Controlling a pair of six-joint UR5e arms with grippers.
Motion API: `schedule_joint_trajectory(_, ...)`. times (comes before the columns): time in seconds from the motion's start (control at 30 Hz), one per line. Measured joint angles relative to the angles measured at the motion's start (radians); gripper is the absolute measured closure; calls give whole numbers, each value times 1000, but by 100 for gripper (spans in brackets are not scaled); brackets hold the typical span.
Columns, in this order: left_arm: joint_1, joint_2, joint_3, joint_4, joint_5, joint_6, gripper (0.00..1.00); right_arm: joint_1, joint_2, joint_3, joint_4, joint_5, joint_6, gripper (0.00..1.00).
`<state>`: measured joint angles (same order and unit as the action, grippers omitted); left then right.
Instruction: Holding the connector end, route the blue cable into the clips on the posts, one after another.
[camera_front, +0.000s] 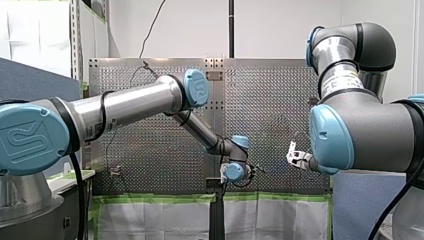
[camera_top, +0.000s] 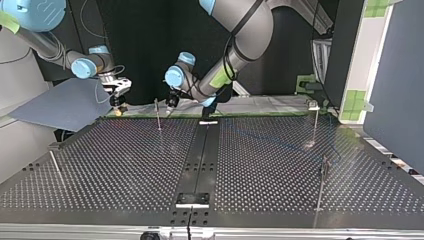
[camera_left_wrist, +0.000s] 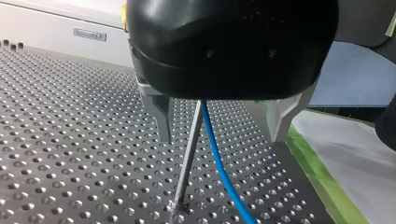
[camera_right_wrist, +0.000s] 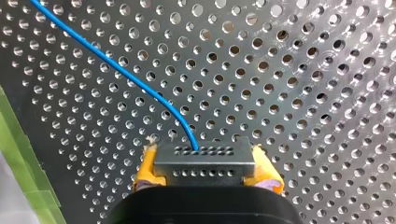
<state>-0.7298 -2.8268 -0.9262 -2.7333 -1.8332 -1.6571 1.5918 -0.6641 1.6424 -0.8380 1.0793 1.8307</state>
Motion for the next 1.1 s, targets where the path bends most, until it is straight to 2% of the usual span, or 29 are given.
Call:
schedule_joint_trajectory(0.2,-4,34,-38,4,7,11,0,-1,0,0,0,3,-1,100)
schedule_joint_trajectory(0.47,-8,88,-104,41,27,23,0,1,0,0,0,3,-1,100)
schedule_joint_trajectory(0.77,-21,94,-155,8,23,43,0,3,0,0,0,-1,1,100)
schedule_joint_trajectory(1.1,-45,96,-173,22,20,67,0,3,0,0,0,-1,1,100)
